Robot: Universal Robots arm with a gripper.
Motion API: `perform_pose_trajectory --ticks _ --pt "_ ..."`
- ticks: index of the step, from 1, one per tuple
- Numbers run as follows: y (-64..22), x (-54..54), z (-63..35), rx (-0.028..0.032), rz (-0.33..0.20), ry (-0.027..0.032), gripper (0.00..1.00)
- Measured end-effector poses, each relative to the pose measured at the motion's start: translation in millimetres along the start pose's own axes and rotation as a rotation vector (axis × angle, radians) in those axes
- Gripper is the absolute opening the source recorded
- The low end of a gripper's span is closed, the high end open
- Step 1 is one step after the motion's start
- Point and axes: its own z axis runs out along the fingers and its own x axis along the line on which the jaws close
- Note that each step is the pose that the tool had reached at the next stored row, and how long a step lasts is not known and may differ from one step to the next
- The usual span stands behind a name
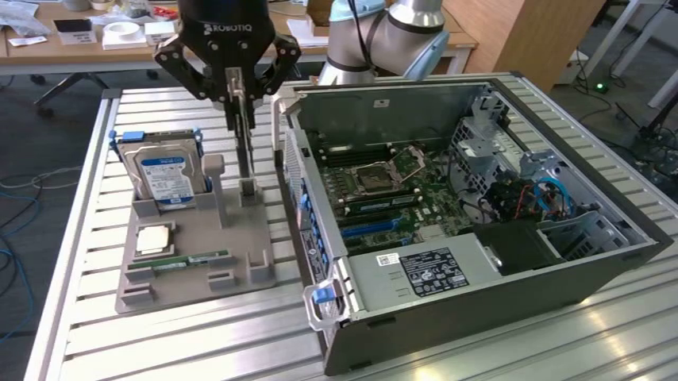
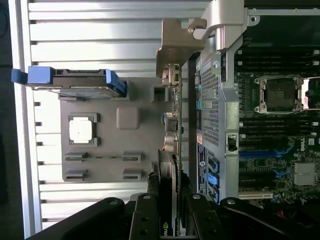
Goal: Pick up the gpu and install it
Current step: 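Pick up the gpu and move the gpu toward the slot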
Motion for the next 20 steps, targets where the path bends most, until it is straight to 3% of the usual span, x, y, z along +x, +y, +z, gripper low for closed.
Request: perform_pose_trajectory --ticks 12,20 --pt "0.3 -0.2 -12.0 0.0002 0.0 -0.0008 0.26" --pt "0.3 -0.5 -12.3 0.0004 0.0 -0.0007 0.26"
